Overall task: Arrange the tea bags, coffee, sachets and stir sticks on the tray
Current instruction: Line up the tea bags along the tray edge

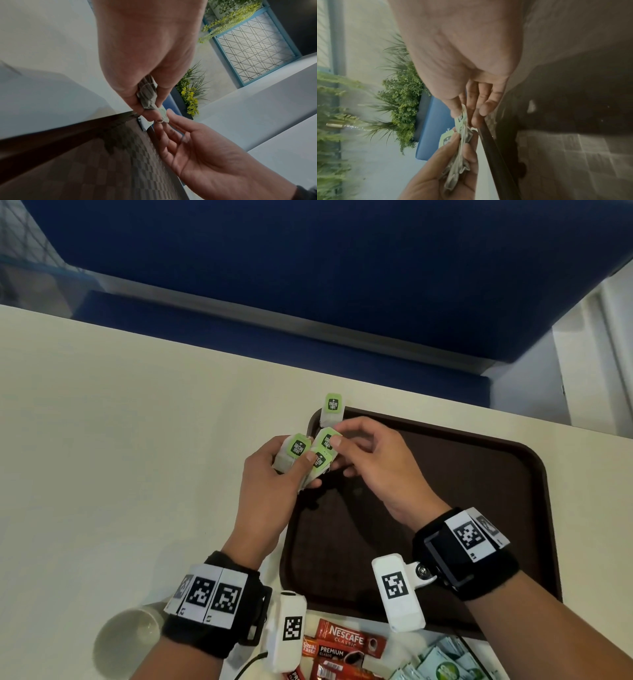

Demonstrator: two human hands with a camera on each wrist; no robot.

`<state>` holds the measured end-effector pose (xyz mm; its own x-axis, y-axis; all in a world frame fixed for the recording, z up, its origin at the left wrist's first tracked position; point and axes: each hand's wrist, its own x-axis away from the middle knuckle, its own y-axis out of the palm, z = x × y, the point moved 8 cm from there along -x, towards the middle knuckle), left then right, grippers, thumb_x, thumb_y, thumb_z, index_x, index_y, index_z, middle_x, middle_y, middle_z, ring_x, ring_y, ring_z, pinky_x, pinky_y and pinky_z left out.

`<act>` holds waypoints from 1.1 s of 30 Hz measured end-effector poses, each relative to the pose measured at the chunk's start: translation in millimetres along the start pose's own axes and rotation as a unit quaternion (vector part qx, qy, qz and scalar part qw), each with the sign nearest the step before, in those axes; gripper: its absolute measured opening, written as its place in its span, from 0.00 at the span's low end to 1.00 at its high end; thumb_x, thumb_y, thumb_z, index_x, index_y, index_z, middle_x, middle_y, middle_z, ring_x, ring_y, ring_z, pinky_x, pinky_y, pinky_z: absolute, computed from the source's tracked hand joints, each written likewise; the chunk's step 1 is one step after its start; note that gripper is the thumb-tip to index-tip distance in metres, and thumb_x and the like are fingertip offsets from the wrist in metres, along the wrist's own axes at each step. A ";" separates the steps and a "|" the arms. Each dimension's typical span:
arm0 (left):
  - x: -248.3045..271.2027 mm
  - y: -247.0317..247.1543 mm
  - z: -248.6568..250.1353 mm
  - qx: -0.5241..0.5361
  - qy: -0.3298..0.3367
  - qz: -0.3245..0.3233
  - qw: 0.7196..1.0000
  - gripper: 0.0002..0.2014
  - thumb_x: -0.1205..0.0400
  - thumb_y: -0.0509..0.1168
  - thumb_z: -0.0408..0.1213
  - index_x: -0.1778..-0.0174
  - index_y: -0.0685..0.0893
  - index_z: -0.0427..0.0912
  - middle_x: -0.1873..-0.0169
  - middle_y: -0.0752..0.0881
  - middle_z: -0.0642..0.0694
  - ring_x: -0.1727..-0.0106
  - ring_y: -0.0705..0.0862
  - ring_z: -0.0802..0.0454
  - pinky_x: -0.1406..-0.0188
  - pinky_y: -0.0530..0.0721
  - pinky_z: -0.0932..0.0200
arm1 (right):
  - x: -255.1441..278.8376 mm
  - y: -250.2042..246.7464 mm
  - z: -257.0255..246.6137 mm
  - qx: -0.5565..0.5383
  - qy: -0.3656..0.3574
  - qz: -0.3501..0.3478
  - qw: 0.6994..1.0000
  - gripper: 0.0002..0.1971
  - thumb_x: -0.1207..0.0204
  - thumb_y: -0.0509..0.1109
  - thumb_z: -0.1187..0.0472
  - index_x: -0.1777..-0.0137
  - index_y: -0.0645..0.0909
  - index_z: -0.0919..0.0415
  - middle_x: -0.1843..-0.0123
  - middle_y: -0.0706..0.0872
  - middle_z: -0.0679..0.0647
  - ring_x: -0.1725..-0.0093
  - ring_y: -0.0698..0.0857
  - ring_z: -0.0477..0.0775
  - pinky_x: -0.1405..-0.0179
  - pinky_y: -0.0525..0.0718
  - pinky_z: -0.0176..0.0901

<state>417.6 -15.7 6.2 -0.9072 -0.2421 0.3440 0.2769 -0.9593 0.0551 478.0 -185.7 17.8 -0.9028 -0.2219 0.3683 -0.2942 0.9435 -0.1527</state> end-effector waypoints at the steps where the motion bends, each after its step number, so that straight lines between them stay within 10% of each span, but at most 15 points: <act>1: 0.0 -0.1 0.3 0.000 0.001 0.001 1.000 0.07 0.11 0.75 0.37 0.39 0.93 0.44 0.49 0.96 0.47 0.46 0.96 0.49 0.53 0.96 0.55 | 0.5 -0.1 -2.3 0.023 -0.011 -0.002 1.000 0.09 0.14 0.77 0.56 0.36 0.88 0.52 0.46 0.96 0.49 0.49 0.95 0.50 0.54 0.91 0.40; 12: -0.2 -8.5 -6.8 -0.002 -0.006 0.031 1.000 0.06 0.12 0.75 0.34 0.40 0.93 0.44 0.49 0.95 0.47 0.48 0.97 0.48 0.53 0.96 0.57 | -8.7 -25.6 -6.3 0.059 -0.045 0.086 0.993 0.04 0.14 0.77 0.59 0.42 0.89 0.54 0.48 0.94 0.50 0.52 0.93 0.50 0.55 0.92 0.40; 17: -6.6 -14.1 -5.7 -0.004 -0.002 0.046 0.999 0.07 0.12 0.75 0.33 0.40 0.94 0.44 0.50 0.95 0.49 0.47 0.96 0.48 0.53 0.96 0.55 | -38.6 -26.5 -7.6 0.159 -0.060 0.075 0.983 0.05 0.15 0.78 0.56 0.42 0.87 0.48 0.49 0.93 0.45 0.47 0.91 0.47 0.40 0.92 0.55; 21: -15.2 -18.5 2.3 0.009 0.015 0.052 0.998 0.07 0.12 0.74 0.31 0.40 0.93 0.41 0.50 0.94 0.48 0.47 0.96 0.50 0.52 0.97 0.54 | -53.3 -13.2 -14.2 0.229 -0.063 0.018 0.971 0.07 0.15 0.78 0.55 0.40 0.88 0.53 0.51 0.93 0.46 0.49 0.90 0.48 0.47 0.87 0.37; 33: -20.1 -24.2 0.6 0.004 0.016 0.064 0.998 0.07 0.12 0.74 0.31 0.39 0.93 0.42 0.48 0.94 0.45 0.47 0.96 0.48 0.49 0.97 0.51 | -68.0 -6.6 -15.1 0.350 -0.138 0.047 0.925 0.07 0.14 0.76 0.57 0.38 0.88 0.52 0.49 0.81 0.48 0.56 0.77 0.40 0.56 0.70 0.26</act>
<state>429.2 12.5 -1.5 -0.8736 -0.3674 0.3191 0.3939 -0.9189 0.0202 546.0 -173.1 7.7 -0.9518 -0.2935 0.0894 -0.2547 0.5933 -0.7636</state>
